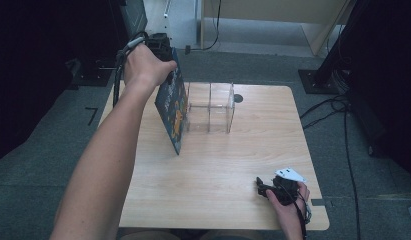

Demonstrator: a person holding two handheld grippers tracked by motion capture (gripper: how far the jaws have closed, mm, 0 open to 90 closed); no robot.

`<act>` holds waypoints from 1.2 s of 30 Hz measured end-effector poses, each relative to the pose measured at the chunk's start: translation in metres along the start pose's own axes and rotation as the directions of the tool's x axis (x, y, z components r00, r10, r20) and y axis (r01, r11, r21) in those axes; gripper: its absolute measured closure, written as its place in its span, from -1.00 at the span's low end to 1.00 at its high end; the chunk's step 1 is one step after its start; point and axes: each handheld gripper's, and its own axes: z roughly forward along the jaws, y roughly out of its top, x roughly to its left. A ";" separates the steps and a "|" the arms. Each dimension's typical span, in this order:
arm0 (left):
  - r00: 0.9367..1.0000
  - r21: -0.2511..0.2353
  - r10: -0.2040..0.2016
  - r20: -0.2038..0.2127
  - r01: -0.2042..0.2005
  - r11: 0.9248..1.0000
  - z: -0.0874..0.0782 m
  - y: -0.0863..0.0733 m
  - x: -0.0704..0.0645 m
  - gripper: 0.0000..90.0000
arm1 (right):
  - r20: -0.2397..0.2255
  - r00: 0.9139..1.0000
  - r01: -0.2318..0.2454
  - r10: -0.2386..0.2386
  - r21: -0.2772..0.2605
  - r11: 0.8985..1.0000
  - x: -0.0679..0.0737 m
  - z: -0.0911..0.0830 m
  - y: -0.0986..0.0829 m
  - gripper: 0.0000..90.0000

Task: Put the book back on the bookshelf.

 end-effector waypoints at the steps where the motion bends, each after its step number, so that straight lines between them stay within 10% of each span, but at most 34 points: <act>1: 1.000 0.000 -0.001 0.000 0.001 1.000 0.000 0.001 0.000 0.87 | 0.000 1.000 -0.001 0.001 0.001 1.000 0.000 0.000 0.000 -0.69; 36: 0.999 -0.023 -0.031 0.030 0.032 0.999 0.002 0.004 0.011 0.85 | 0.000 1.000 0.004 -0.004 -0.001 1.000 0.000 0.001 0.000 -0.69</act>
